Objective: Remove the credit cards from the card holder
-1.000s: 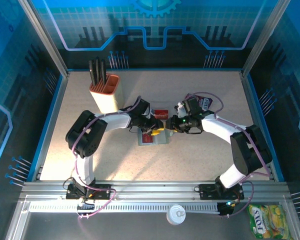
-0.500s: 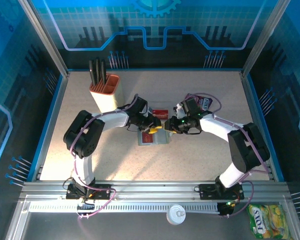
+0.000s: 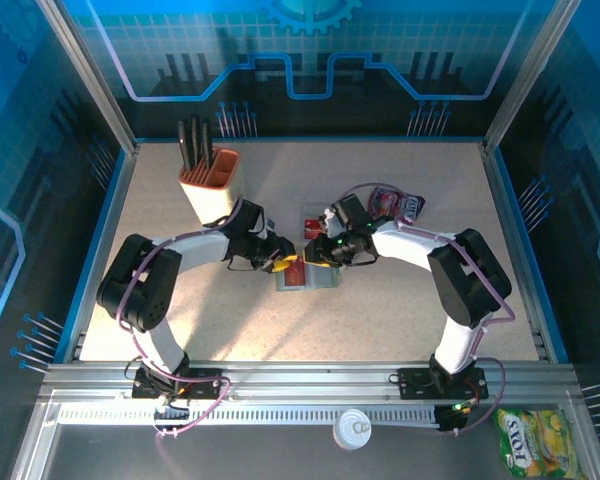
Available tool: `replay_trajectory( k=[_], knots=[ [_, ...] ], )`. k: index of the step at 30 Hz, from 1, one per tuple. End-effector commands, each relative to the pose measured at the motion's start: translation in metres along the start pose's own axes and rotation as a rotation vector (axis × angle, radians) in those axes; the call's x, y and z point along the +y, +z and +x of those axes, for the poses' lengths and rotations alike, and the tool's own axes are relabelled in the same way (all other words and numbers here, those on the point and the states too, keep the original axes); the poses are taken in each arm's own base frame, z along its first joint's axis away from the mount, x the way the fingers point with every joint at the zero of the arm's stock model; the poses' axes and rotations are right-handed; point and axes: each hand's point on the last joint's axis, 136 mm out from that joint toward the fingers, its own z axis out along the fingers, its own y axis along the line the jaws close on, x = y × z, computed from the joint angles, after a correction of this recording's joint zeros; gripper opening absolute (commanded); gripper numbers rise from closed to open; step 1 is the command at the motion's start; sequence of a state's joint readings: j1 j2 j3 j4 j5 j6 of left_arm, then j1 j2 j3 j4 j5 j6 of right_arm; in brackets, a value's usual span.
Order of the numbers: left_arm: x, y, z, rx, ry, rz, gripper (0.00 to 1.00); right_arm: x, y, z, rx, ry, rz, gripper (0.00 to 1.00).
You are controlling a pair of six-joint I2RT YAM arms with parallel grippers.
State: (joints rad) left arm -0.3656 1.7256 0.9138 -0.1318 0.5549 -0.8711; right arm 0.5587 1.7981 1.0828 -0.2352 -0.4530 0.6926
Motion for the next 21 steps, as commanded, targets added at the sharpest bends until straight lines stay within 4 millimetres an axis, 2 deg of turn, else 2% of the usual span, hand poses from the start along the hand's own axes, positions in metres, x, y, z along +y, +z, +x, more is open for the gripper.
replay_trajectory(
  k=[1, 13, 21],
  knots=[
    [0.005, -0.011, 0.002, -0.007, 0.017, 0.009, 0.34, 0.008, 0.01, 0.0, 0.021, 0.0, 0.0, 0.34],
    [0.026, 0.002, 0.007, 0.026, -0.018, 0.007, 0.09, 0.004, 0.023, 0.004, 0.056, 0.003, 0.011, 0.33],
    [0.041, 0.005, 0.01, 0.03, -0.021, -0.038, 0.03, 0.002, 0.027, 0.006, 0.07, 0.01, 0.003, 0.32]
  ],
)
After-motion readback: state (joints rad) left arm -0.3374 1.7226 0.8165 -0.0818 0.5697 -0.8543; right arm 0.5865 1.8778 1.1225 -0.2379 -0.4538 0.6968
